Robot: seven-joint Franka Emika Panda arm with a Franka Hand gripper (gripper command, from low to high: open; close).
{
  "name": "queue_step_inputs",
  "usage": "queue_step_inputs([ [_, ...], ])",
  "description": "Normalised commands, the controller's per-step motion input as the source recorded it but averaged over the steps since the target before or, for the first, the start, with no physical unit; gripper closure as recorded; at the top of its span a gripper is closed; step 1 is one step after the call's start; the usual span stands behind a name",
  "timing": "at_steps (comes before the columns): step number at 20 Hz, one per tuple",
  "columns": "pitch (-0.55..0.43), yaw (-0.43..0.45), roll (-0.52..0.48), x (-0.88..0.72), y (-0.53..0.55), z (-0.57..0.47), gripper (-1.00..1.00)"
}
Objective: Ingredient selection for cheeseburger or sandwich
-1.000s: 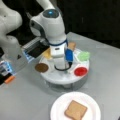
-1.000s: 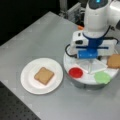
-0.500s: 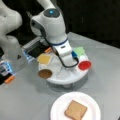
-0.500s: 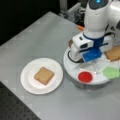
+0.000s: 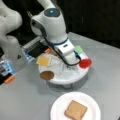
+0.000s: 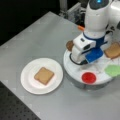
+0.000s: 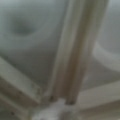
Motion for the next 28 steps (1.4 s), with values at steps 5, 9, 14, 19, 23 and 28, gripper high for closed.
queue_step_inputs([
  [5,0.239,0.338,-0.022,0.16,-0.19,-0.36,-1.0],
  [9,0.274,0.427,-0.049,0.21,-0.17,-0.36,-1.0],
  [14,0.279,0.439,-0.057,0.28,-0.17,-0.37,-1.0],
  [19,0.285,0.347,-0.048,0.31,-0.17,-0.37,-1.0],
  [23,0.282,0.177,-0.077,0.24,-0.16,-0.25,-1.0],
  [28,0.257,-0.08,-0.153,0.01,-0.09,0.17,-1.0],
])
